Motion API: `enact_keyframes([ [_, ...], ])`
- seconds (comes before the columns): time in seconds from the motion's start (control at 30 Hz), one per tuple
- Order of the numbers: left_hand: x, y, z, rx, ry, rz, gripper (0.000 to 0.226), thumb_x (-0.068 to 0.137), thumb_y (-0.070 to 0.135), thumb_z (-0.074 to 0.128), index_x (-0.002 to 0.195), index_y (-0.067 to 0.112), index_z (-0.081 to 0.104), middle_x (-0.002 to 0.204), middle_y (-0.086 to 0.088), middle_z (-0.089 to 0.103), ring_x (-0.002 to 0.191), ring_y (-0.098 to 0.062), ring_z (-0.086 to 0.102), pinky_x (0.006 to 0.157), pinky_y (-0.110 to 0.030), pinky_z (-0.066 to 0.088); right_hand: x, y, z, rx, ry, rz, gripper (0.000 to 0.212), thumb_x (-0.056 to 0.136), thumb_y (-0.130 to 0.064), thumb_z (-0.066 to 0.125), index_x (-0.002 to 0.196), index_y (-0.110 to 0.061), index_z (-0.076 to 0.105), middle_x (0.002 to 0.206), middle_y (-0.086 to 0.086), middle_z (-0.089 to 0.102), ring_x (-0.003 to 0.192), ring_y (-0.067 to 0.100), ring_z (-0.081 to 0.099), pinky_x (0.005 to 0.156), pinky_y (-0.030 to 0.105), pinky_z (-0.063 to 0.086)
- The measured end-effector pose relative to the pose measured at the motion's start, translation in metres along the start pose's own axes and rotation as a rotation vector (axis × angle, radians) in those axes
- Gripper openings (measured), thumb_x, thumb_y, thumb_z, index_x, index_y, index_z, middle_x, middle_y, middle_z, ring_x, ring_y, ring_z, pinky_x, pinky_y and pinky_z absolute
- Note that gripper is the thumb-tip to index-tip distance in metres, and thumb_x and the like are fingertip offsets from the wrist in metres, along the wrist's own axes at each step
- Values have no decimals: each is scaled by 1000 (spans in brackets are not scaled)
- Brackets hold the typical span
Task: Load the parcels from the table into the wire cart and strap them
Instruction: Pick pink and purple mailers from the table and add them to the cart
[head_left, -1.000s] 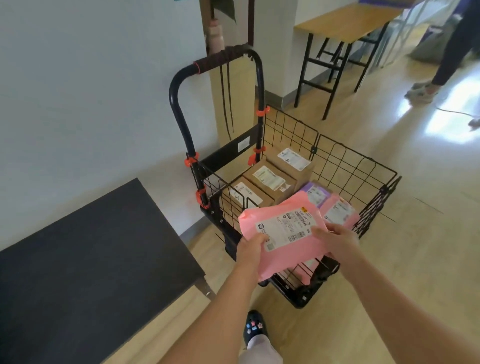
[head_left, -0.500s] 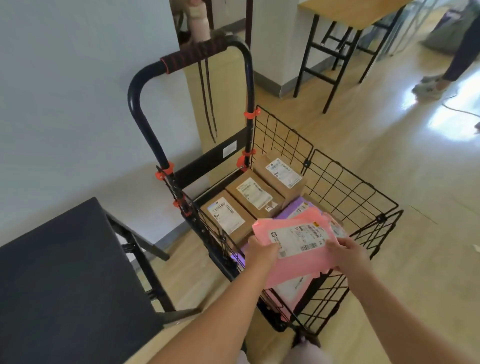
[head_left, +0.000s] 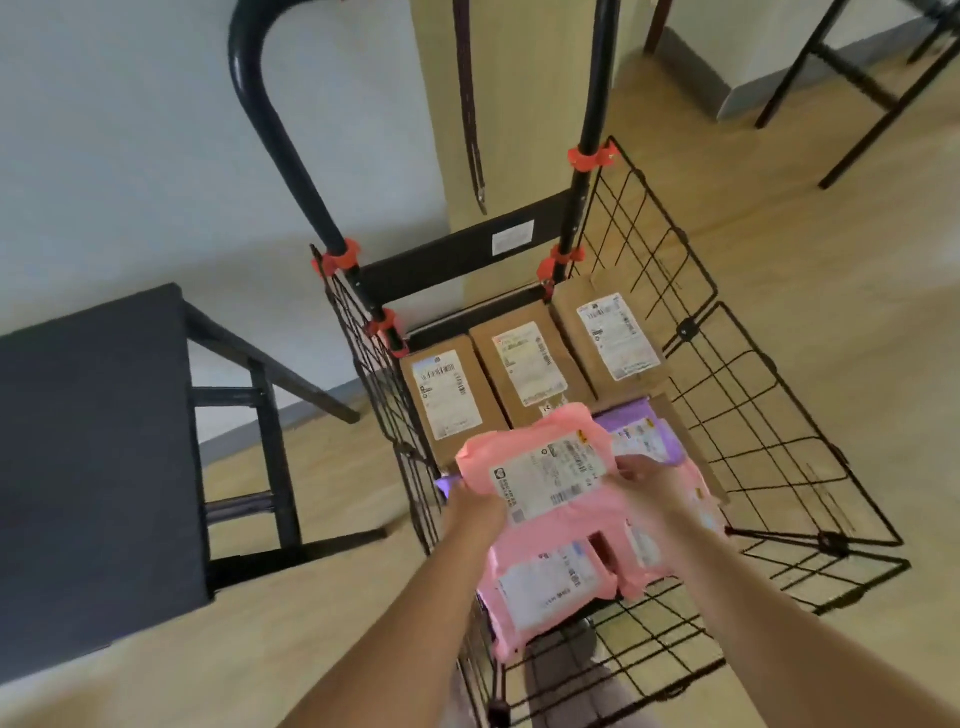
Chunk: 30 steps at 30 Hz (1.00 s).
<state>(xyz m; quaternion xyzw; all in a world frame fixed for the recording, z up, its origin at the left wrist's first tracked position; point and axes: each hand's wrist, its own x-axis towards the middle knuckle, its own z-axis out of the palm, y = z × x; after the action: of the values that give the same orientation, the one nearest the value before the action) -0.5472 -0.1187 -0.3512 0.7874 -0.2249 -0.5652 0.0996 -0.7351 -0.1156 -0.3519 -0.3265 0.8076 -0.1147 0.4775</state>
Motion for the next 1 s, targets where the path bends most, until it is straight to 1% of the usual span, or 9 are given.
enact_keyframes([
  [0.07, 13, -8, 10, -58, 83, -54, 51, 87, -8, 48, 136, 5, 43, 110, -10, 62, 89, -21, 59, 53, -24, 48, 21, 3, 12, -93, -89, -1, 14, 91, -3, 52, 87, -13, 61, 68, -3, 60, 27, -3, 43, 31, 10, 30],
  [0.17, 30, -20, 18, -106, 178, -120, 48, 88, -7, 52, 135, 2, 43, 116, -15, 60, 93, -25, 58, 64, -31, 49, 45, 11, 34, -202, -188, -47, 16, 88, -7, 53, 81, -21, 56, 71, -6, 61, 48, 3, 55, 41, 17, 42],
  [0.3, 44, -32, 23, -118, 264, -163, 49, 87, -7, 53, 133, 7, 40, 107, -9, 56, 92, -25, 55, 55, -28, 44, 62, 15, 58, -310, -286, -85, 9, 90, -18, 55, 82, -22, 54, 71, -7, 58, 57, 7, 53, 39, 16, 34],
  [0.37, 49, -33, 26, -117, 280, -184, 49, 87, -7, 53, 132, 6, 39, 115, -12, 58, 98, -27, 58, 62, -30, 48, 69, 17, 67, -377, -322, -68, 14, 92, -20, 55, 78, -22, 51, 72, -6, 56, 56, 6, 50, 42, 17, 34],
  [0.47, 58, -37, 31, -85, 261, -183, 56, 86, -7, 52, 137, 7, 34, 120, -13, 57, 88, -20, 55, 52, -23, 42, 76, 18, 75, -475, -374, -78, 9, 97, -23, 49, 97, -18, 56, 87, -4, 62, 56, 4, 47, 45, 16, 34],
  [0.57, 62, -42, 29, -45, 220, -175, 65, 87, -6, 52, 144, 13, 27, 112, -7, 53, 73, -12, 52, 45, -20, 38, 81, 16, 79, -479, -380, -113, 27, 99, -22, 45, 122, -14, 57, 90, -4, 61, 56, 3, 48, 42, 15, 32],
  [0.77, 60, -43, 24, -7, 135, -130, 74, 81, -7, 53, 144, 20, 25, 103, 1, 54, 84, -15, 57, 47, -20, 43, 81, 18, 76, -487, -344, -138, 33, 98, -21, 47, 129, -10, 53, 78, -12, 52, 52, 3, 48, 35, 12, 33],
  [0.93, 47, -36, 17, 4, 96, -28, 74, 78, -10, 52, 141, 23, 33, 115, -2, 57, 102, -20, 58, 76, -37, 60, 72, 12, 65, -490, -343, -172, 40, 97, -23, 48, 135, -13, 51, 96, -5, 62, 55, 6, 52, 37, 14, 36],
  [1.0, 39, -31, 15, 50, 69, -9, 79, 81, -7, 53, 149, 22, 26, 131, -3, 53, 110, -23, 57, 77, -34, 59, 67, 9, 61, -474, -327, -191, 43, 96, -22, 49, 139, -15, 49, 113, -1, 64, 54, 6, 54, 38, 15, 37],
])
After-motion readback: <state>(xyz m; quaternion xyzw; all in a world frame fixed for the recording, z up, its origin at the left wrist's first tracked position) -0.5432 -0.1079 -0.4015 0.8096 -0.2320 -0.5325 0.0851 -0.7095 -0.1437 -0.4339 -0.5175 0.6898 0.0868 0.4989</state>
